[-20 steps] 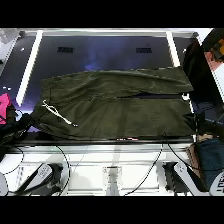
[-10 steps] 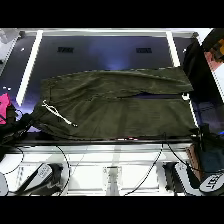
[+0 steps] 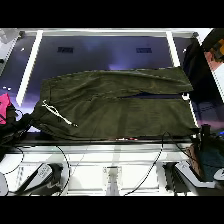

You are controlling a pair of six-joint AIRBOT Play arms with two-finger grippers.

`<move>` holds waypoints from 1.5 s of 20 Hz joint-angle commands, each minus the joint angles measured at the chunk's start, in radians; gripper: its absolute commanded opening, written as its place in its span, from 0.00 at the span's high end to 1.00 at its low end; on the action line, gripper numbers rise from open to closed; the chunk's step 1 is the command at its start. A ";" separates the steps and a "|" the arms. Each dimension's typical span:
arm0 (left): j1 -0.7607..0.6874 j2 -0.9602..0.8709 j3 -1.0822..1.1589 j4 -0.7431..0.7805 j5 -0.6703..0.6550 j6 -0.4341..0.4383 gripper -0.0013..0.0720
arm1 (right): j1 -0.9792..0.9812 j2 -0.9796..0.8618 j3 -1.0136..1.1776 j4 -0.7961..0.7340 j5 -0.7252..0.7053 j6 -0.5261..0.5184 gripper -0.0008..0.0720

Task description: Fold the clothes and pants, and hang the long-sleeved shirts on hangers.

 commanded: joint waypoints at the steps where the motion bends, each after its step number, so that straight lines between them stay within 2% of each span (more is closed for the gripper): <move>1: 0.000 0.001 0.000 0.001 0.000 0.001 0.94 | -0.002 -0.073 -0.001 0.079 -0.029 -0.054 0.33; 9: 0.000 0.001 0.000 0.001 0.000 0.019 0.94 | -0.002 -0.078 0.013 0.054 0.002 -0.037 0.33; 14: 0.000 0.001 0.000 0.000 0.000 0.019 0.94 | -0.002 -0.074 0.033 -0.089 0.024 0.089 0.33; 19: 0.000 0.001 0.000 0.000 0.000 0.019 0.94 | -0.002 -0.069 0.033 -0.093 -0.021 0.092 0.33; 25: 0.000 0.001 0.000 0.000 0.001 0.019 0.94 | -0.001 -0.089 0.033 -0.008 -0.048 0.010 0.33; 30: 0.000 0.000 0.000 -0.031 0.012 0.019 0.94 | 0.104 -0.130 0.033 0.025 -0.117 0.005 0.33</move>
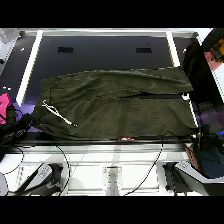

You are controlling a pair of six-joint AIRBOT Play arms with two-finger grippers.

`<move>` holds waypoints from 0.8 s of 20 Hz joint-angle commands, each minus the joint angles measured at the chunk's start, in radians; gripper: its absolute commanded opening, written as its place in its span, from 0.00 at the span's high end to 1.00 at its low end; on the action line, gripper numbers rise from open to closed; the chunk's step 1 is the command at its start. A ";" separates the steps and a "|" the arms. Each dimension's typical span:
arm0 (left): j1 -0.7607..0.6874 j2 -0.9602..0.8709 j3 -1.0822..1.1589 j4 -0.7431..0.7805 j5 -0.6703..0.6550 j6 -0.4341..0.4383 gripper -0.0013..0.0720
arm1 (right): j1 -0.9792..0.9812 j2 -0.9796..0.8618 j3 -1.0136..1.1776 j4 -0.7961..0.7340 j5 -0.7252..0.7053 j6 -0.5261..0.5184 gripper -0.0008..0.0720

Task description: Fold the clothes and pants, and hang the long-sleeved shirts on hangers.

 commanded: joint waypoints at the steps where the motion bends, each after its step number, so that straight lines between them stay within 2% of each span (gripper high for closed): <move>1: 0.000 0.000 0.000 -0.032 0.008 0.001 0.94 | 0.072 -0.019 0.002 0.051 -0.071 -0.009 0.35; 3: 0.000 0.000 0.000 -0.032 0.015 0.001 0.94 | 0.084 -0.019 0.002 0.089 -0.100 -0.009 0.39; 4: 0.000 0.000 0.000 -0.032 0.023 0.001 0.94 | 0.084 -0.019 0.002 0.090 -0.114 -0.009 0.47; 6: 0.000 0.000 0.000 -0.032 0.038 0.001 0.94 | 0.084 -0.018 0.002 0.093 -0.122 -0.010 0.76; 7: 0.000 0.000 0.000 -0.033 0.040 0.001 0.94 | 0.084 -0.013 0.002 0.093 -0.114 -0.010 0.97; 9: 0.000 0.000 0.003 -0.066 0.034 0.011 0.94 | 0.084 -0.001 0.024 0.091 -0.076 -0.021 0.97; 11: 0.000 0.001 0.043 -0.132 -0.067 0.129 0.94 | 0.084 0.022 0.094 0.086 0.013 -0.036 0.97; 12: 0.000 0.005 0.079 -0.137 -0.128 0.134 0.94 | 0.084 0.032 0.143 0.075 0.069 -0.040 0.97; 14: 0.013 0.038 0.134 -0.125 -0.207 0.080 0.94 | 0.084 0.047 0.255 0.026 0.196 -0.040 0.97; 16: 0.027 0.113 0.155 -0.049 -0.247 0.012 0.94 | 0.084 0.058 0.358 -0.022 0.296 -0.039 0.97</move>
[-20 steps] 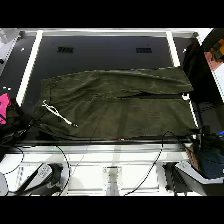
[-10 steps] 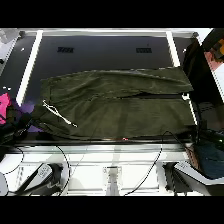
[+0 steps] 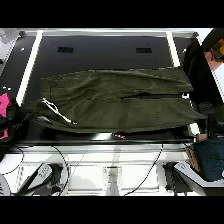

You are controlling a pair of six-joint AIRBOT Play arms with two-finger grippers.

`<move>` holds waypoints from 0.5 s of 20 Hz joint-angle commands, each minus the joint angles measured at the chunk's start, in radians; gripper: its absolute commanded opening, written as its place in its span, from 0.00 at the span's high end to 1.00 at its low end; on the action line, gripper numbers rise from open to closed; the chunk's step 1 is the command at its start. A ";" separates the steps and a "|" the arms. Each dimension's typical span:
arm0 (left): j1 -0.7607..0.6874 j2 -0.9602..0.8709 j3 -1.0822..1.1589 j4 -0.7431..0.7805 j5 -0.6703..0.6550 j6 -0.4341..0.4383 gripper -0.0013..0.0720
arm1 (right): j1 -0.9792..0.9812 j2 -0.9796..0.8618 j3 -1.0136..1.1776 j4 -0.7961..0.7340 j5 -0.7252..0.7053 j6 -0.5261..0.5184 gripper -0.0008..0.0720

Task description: Fold the clothes and pants, and hang the long-sleeved shirts on hangers.

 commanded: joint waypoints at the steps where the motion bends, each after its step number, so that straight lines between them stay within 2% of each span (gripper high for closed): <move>1: 0.021 0.109 0.049 0.122 -0.127 -0.104 0.94 | 0.001 0.024 0.166 -0.058 0.181 -0.003 0.97; 4: 0.018 0.252 0.049 0.396 -0.224 -0.263 0.94 | 0.016 0.034 0.267 -0.055 0.267 0.029 0.97; 5: 0.011 0.288 0.049 0.422 -0.235 -0.297 0.94 | 0.040 0.036 0.294 -0.053 0.287 0.048 0.97; 8: -0.029 0.333 0.055 0.401 -0.238 -0.305 0.94 | 0.145 0.035 0.375 -0.054 0.293 0.061 0.97; 10: -0.049 0.309 0.072 0.348 -0.215 -0.327 0.94 | 0.226 0.026 0.437 -0.055 0.231 0.093 0.97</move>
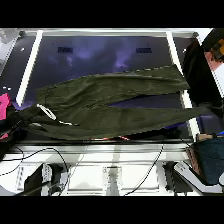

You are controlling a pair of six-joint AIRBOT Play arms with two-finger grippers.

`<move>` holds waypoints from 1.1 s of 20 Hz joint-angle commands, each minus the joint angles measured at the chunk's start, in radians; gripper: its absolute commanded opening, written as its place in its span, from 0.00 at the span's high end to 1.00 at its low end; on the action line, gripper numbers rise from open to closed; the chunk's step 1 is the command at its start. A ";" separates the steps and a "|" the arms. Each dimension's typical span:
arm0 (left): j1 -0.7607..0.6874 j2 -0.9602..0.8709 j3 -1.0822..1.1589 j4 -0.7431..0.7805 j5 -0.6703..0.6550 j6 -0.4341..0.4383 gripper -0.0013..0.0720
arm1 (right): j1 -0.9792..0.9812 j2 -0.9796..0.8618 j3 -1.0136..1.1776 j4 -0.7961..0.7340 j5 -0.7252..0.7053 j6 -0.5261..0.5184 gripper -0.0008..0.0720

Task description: Fold the clothes and pants, and hang the long-sleeved shirts on hangers.

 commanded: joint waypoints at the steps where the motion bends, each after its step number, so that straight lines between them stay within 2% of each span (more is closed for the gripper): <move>1: -0.031 -0.010 0.032 -0.043 0.019 -0.053 0.94 | 0.131 -0.020 0.118 -0.004 -0.081 0.061 0.97; 7: -0.079 -0.376 0.251 -0.198 0.089 -0.048 0.94 | 0.347 -0.288 0.401 -0.013 -0.237 0.172 0.97; 12: -0.157 -0.663 0.394 -0.226 0.113 -0.049 0.94 | 0.438 -0.481 0.531 -0.037 -0.423 0.304 0.97; 17: -0.196 -0.734 0.404 -0.371 0.268 -0.048 0.94 | 0.463 -0.530 0.536 -0.093 -0.532 0.472 0.97; 20: -0.198 -0.734 0.404 -0.505 0.346 -0.044 0.94 | 0.463 -0.532 0.536 -0.096 -0.568 0.532 0.97; 22: -0.198 -0.734 0.404 -0.591 0.352 0.006 0.94 | 0.463 -0.531 0.536 -0.102 -0.576 0.560 0.97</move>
